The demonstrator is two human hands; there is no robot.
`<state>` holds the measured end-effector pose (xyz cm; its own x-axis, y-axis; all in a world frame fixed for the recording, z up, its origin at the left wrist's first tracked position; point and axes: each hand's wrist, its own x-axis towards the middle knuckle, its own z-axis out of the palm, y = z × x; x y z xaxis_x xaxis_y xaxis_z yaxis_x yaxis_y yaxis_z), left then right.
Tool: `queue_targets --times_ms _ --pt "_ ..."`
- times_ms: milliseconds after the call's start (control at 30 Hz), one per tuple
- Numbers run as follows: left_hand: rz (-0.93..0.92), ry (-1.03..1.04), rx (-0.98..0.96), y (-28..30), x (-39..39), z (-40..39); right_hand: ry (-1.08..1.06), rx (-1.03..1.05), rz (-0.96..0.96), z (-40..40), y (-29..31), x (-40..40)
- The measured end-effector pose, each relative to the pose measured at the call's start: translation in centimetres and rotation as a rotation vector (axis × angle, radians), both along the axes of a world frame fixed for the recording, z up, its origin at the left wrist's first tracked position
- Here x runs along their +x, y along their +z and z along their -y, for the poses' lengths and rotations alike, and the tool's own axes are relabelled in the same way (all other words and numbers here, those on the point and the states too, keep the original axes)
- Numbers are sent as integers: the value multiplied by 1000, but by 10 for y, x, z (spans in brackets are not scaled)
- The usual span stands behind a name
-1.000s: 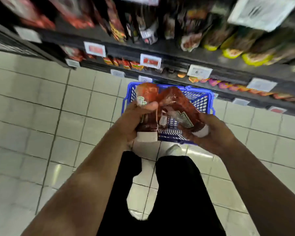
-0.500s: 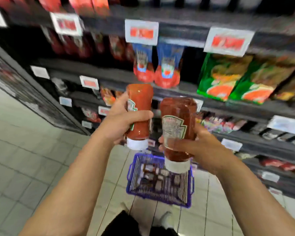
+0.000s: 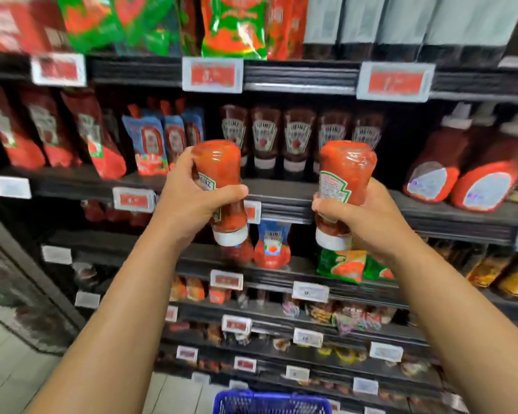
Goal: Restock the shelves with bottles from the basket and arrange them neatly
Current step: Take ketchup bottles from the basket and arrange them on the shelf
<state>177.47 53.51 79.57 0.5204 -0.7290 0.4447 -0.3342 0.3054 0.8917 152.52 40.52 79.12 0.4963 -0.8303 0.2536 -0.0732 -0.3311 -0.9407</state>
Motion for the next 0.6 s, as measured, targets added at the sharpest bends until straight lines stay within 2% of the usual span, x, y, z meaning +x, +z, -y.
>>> queue_targets --times_ms 133,267,400,467,533,600 --pt "13 -38 -61 12 35 24 -155 -74 -44 31 9 17" --pt "-35 -123 -71 13 67 46 -300 -153 -208 54 18 26" --pt "-91 -192 -54 10 85 65 -448 -400 -650 74 26 26" --pt "-118 -202 -49 8 87 72 -435 -497 -879 79 27 28" --pt "-159 -223 -39 7 85 77 -396 -554 -1016 83 23 29" --pt "-198 -255 -31 5 81 81 -393 -582 -1071 85 20 28"
